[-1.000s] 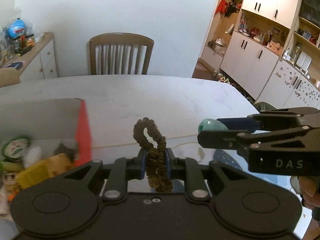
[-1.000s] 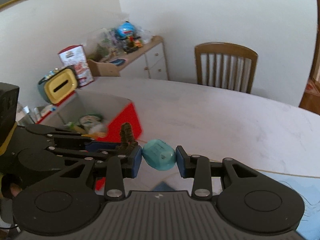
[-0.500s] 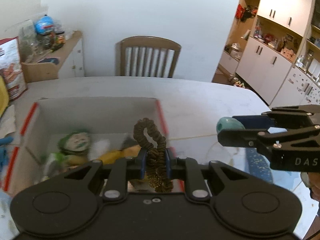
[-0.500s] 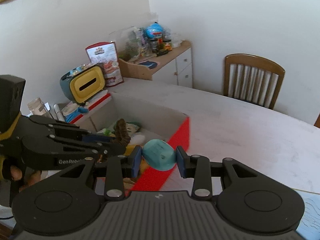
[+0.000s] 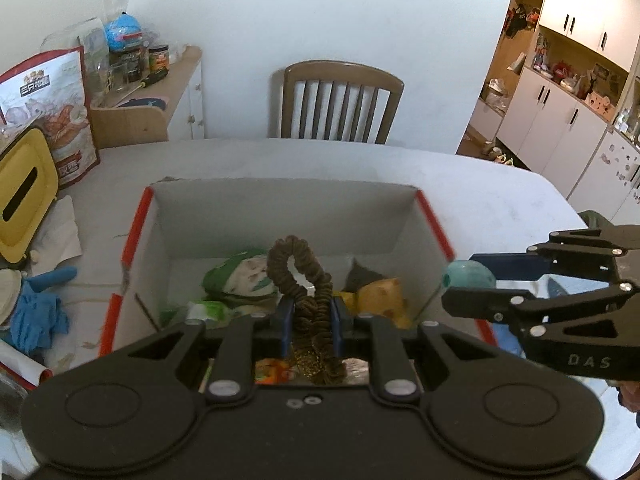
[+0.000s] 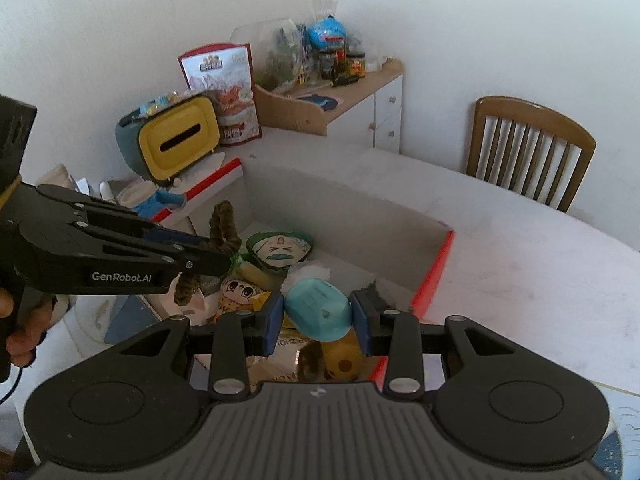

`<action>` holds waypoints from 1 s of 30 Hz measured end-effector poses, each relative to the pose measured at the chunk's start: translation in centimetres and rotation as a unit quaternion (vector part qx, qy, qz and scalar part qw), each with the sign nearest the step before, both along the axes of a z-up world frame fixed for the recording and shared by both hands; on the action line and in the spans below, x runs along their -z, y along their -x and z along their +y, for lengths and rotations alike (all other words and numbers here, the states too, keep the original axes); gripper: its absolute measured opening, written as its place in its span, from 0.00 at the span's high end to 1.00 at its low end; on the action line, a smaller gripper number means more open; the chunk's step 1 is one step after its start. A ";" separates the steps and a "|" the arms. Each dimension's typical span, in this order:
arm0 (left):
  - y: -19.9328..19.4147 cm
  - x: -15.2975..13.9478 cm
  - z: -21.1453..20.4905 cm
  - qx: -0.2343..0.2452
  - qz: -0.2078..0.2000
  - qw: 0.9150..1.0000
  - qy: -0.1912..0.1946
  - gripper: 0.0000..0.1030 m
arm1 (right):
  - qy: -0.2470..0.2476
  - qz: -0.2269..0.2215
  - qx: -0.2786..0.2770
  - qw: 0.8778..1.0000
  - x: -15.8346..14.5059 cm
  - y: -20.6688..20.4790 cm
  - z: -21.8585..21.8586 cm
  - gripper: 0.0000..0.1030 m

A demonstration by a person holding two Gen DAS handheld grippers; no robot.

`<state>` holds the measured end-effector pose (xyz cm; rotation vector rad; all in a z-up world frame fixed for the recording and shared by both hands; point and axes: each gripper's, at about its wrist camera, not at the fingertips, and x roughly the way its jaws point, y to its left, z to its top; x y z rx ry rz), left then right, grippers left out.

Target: Organize objects

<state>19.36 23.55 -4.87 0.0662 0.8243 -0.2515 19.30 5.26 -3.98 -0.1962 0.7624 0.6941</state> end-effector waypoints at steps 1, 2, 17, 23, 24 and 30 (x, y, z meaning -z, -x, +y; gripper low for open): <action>-0.1 0.3 0.3 0.001 0.002 1.000 -0.002 0.83 | 0.003 0.002 0.000 1.000 0.4 -0.1 0.6 0.65; -0.3 0.6 0.6 0.000 0.005 1.000 -0.004 0.83 | 0.007 0.004 0.000 1.000 0.8 -0.2 1.2 0.65; -2.5 4.9 2.9 0.038 0.052 0.998 -0.020 0.83 | 0.059 0.027 0.001 0.998 6.1 -1.6 6.5 0.65; -2.6 6.0 2.9 0.057 0.077 0.995 -0.020 0.83 | 0.071 0.035 0.000 0.997 7.0 -1.5 6.9 0.65; -2.6 6.2 2.8 0.060 0.081 0.995 -0.022 0.83 | 0.071 0.036 0.000 0.997 7.1 -1.5 6.9 0.65; -3.0 7.1 2.8 0.062 0.112 0.991 -0.025 0.82 | 0.065 0.045 0.004 0.997 7.0 -1.6 6.7 0.65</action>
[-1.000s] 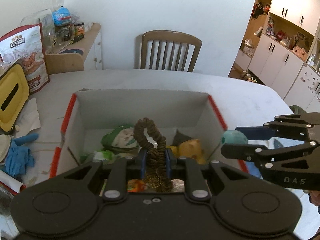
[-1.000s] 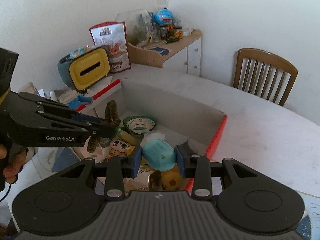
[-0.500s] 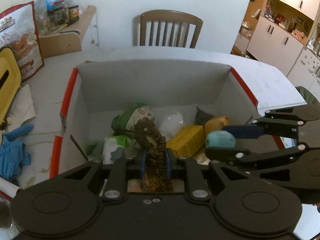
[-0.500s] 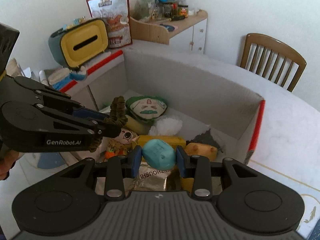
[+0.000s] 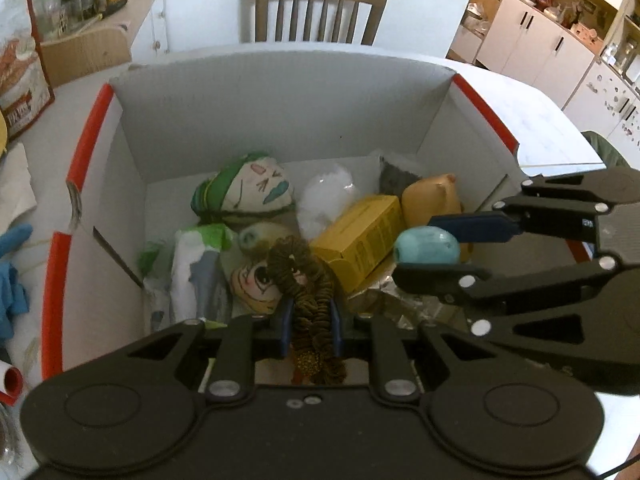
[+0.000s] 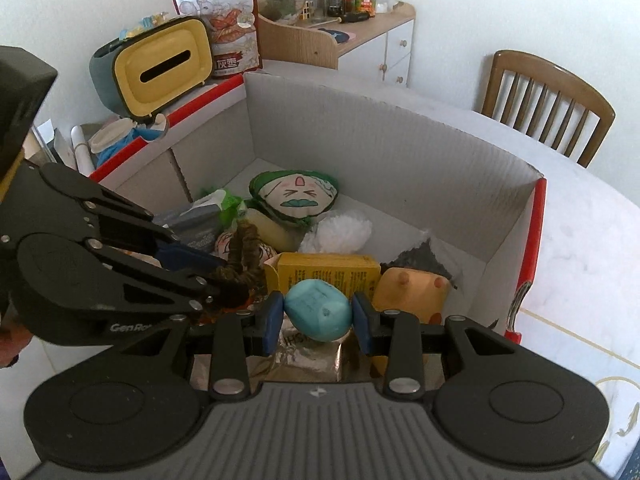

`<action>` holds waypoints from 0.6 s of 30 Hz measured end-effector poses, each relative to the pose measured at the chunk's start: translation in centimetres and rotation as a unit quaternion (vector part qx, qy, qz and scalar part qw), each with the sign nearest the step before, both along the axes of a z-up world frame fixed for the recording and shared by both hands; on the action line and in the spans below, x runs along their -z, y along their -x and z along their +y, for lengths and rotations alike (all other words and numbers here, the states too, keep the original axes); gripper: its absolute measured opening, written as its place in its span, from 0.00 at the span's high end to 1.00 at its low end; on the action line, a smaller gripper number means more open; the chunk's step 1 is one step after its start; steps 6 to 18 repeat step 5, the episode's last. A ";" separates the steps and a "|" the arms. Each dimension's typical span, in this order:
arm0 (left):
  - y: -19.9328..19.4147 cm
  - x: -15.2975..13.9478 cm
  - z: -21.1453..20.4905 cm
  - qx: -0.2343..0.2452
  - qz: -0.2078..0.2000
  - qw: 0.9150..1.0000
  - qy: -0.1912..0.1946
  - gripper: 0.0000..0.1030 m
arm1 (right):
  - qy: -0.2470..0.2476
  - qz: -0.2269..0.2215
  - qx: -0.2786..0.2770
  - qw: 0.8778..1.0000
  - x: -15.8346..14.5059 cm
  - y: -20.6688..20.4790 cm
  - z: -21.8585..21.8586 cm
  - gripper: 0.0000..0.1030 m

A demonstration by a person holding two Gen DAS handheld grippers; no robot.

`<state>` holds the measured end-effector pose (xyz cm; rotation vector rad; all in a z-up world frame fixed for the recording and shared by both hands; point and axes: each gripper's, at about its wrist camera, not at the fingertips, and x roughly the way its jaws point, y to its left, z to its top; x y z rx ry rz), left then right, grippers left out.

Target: Organize objects

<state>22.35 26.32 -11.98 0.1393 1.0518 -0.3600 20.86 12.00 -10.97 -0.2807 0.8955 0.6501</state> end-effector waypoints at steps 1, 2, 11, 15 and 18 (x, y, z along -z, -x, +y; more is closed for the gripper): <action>-0.1 0.1 0.0 -0.001 0.005 1.000 0.000 0.82 | -0.002 0.001 0.002 1.000 -0.1 0.0 -0.1 0.65; -0.2 0.1 0.0 -0.002 0.006 1.000 -0.001 0.82 | -0.006 0.002 0.003 1.000 -0.2 0.1 -0.2 0.64; -0.3 0.1 0.0 -0.004 0.012 1.000 -0.006 0.80 | -0.013 0.002 0.006 1.000 -0.5 0.3 -0.4 0.55; -0.3 0.1 0.0 -0.004 0.012 1.000 -0.006 0.80 | -0.013 0.002 0.006 1.000 -0.5 0.3 -0.4 0.55; -0.3 0.1 0.0 -0.004 0.012 1.000 -0.006 0.80 | -0.013 0.002 0.006 1.000 -0.5 0.3 -0.4 0.55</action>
